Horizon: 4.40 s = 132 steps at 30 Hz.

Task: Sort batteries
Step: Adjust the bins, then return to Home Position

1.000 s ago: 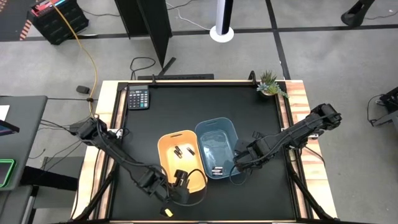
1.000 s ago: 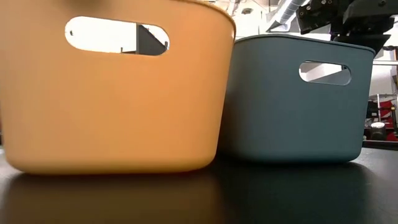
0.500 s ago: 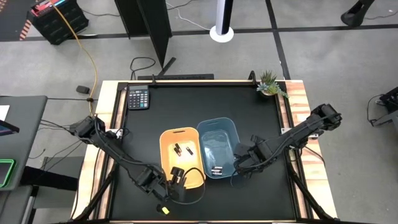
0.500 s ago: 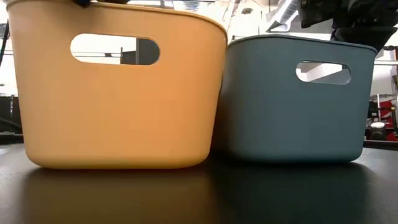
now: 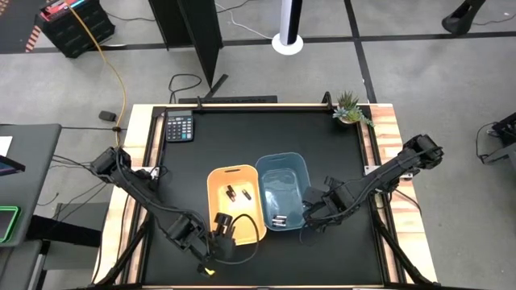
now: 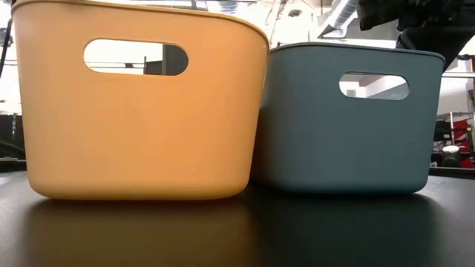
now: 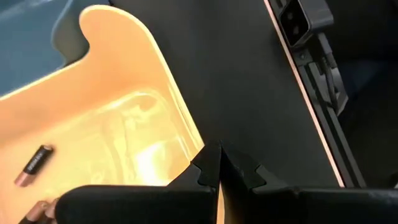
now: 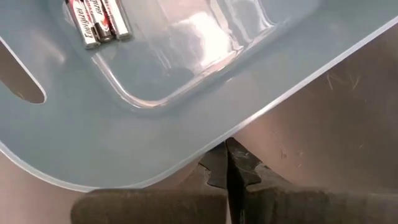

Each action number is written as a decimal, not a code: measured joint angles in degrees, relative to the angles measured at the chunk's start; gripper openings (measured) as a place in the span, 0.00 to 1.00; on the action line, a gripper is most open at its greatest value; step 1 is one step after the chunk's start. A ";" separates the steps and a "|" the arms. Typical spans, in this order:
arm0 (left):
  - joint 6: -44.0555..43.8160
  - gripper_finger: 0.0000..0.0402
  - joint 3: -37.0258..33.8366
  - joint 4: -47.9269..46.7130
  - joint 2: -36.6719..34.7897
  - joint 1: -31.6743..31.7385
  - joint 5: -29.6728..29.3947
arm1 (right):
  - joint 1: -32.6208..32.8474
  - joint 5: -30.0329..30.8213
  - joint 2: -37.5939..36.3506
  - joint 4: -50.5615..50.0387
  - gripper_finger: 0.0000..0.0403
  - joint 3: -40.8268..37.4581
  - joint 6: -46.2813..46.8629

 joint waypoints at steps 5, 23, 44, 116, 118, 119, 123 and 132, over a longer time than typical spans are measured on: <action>-1.06 0.00 -1.12 0.06 -0.05 0.10 -0.07 | 0.00 -0.02 0.00 0.90 0.02 0.00 -0.31; -3.14 0.00 -1.88 -3.49 -0.11 1.03 -2.23 | 0.33 -0.78 0.00 1.28 0.02 0.00 0.37; -4.12 0.00 -1.99 -5.76 0.02 2.35 -3.04 | 0.66 -1.11 0.00 2.54 0.02 0.00 0.55; 15.49 0.00 -66.46 46.33 -69.67 29.45 1.54 | -8.50 8.72 -56.00 81.53 0.00 -55.61 -60.76; 15.83 0.00 -69.16 49.51 -70.24 29.49 1.55 | -8.50 8.57 -60.31 82.42 0.00 -58.49 -61.39; 15.88 0.00 -70.45 50.85 -70.54 29.63 1.53 | -8.50 8.51 -62.78 81.95 0.00 -59.94 -61.45; 15.57 0.00 -73.42 52.37 -71.72 30.09 1.74 | -8.50 6.50 -71.39 80.78 0.00 -63.53 -61.59; 15.57 0.00 -75.85 49.06 -76.86 31.47 2.60 | -8.42 5.13 -88.07 62.73 0.00 -64.02 -59.04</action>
